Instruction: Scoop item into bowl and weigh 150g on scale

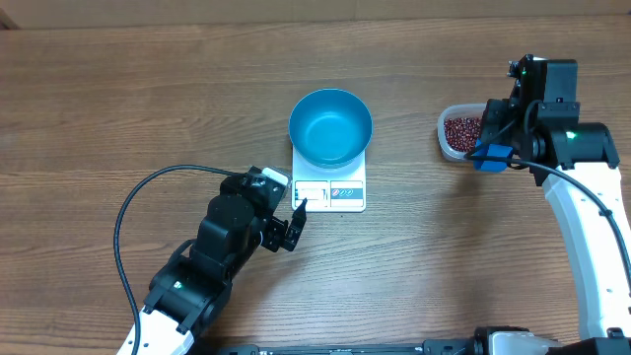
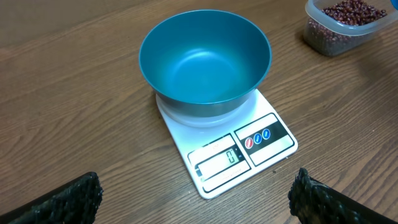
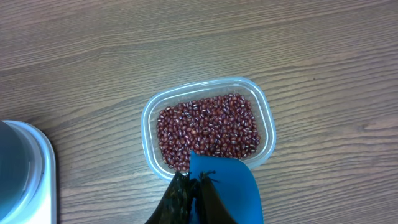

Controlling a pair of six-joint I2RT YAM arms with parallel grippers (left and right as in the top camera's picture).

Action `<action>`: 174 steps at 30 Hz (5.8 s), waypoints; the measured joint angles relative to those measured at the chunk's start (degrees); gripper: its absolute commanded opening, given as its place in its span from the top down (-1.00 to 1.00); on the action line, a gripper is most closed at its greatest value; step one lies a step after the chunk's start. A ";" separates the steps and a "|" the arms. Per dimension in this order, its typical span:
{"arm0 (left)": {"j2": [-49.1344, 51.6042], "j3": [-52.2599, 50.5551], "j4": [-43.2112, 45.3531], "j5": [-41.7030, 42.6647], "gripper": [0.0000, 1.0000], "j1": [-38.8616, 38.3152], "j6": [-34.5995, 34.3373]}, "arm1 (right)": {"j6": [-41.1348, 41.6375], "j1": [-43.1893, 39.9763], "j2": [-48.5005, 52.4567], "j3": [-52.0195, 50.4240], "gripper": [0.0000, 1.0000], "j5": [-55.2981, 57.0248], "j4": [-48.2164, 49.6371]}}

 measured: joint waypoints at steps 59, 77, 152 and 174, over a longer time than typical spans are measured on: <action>0.00 -3.17 13.14 -16.55 -0.99 -14.43 12.00 | 0.02 -0.02 0.00 0.00 0.93 0.02 -2.80; 0.00 -3.17 12.96 -16.55 -0.99 -14.43 12.00 | -0.37 -0.02 0.00 0.00 0.93 0.00 -2.34; 0.00 -3.17 13.00 -24.11 -0.99 -14.43 -8.92 | -20.57 -0.02 9.99 0.00 0.93 7.28 10.05; 0.00 -3.17 12.98 -24.26 -0.99 -14.43 -9.31 | -23.91 0.00 9.99 0.00 0.93 6.36 14.32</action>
